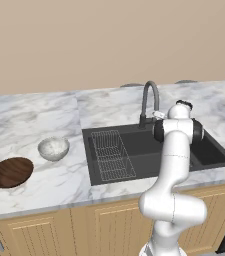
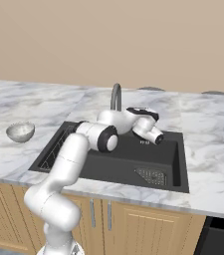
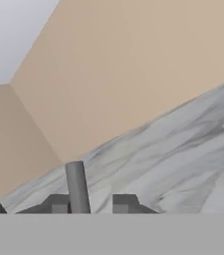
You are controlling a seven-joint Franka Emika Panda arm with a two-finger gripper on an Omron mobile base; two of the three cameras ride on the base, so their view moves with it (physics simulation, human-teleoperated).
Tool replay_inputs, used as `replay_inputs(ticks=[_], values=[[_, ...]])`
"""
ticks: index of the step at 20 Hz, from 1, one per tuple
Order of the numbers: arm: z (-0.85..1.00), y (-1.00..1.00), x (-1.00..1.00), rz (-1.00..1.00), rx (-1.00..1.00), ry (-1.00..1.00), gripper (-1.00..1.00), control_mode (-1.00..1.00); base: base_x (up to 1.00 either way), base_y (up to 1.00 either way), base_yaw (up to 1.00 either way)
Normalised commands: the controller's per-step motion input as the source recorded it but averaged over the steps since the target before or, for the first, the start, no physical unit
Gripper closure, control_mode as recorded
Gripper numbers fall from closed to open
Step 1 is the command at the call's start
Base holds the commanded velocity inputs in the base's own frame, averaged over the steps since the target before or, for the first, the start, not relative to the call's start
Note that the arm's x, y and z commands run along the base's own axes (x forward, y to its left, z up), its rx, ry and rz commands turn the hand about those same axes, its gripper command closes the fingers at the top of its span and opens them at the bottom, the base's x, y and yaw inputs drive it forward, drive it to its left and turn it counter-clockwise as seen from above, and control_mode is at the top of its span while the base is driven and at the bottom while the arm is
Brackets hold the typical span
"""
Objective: Rinse each bowl for a few seconds and place them down in the sink or on the counter.
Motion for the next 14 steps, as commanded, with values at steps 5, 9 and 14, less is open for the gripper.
replay_inputs(ticks=[5, 9, 14], values=[[-0.23, -0.52, -0.27, 0.0, 0.09, 0.16, 1.0, -1.0, 0.0, 0.0, 0.0], [-0.23, -0.5, -0.27, 0.0, 0.08, 0.16, 1.0, -1.0, 0.0, 0.0, 0.0], [-0.28, -0.49, -0.32, 0.0, 0.08, 0.15, 1.0, -1.0, 0.0, 0.0, 0.0]])
